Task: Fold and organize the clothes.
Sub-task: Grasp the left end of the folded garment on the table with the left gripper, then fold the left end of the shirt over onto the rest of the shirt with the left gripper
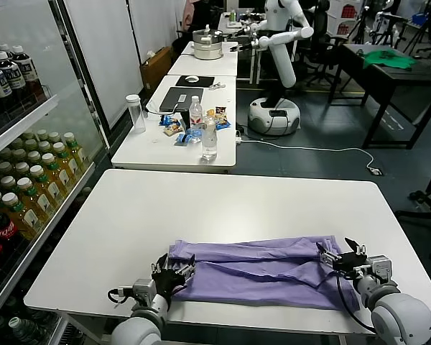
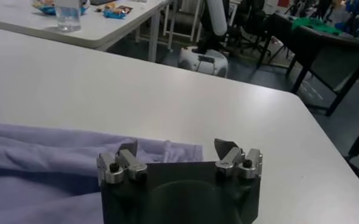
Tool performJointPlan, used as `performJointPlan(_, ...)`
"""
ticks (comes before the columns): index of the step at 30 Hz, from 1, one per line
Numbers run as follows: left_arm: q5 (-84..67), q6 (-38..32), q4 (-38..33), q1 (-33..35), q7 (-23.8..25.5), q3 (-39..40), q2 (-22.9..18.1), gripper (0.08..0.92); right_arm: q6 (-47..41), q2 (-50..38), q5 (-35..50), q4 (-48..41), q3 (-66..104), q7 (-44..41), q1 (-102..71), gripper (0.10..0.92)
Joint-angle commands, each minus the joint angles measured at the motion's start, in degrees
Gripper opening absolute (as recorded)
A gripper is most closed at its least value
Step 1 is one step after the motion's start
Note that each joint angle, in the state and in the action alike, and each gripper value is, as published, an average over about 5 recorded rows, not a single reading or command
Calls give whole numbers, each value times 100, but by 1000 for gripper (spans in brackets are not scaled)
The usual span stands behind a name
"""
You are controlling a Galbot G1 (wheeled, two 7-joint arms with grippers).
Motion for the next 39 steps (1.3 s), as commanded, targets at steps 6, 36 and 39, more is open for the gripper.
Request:
performJointPlan(6, 568, -85, 491, 104, -408, 38, -620, 621, 13, -63, -19, 115, 107, -13, -102, 823)
performJointPlan(36, -2713, -2, -109, -301, 82, -3368, 1972, 121, 74, -128, 199, 163, 207, 100, 106, 823)
performJointPlan(39, -3500, 64, -629, -269, 101, -3380, 1889, 121, 74, -102, 184, 171, 195, 111, 94, 823)
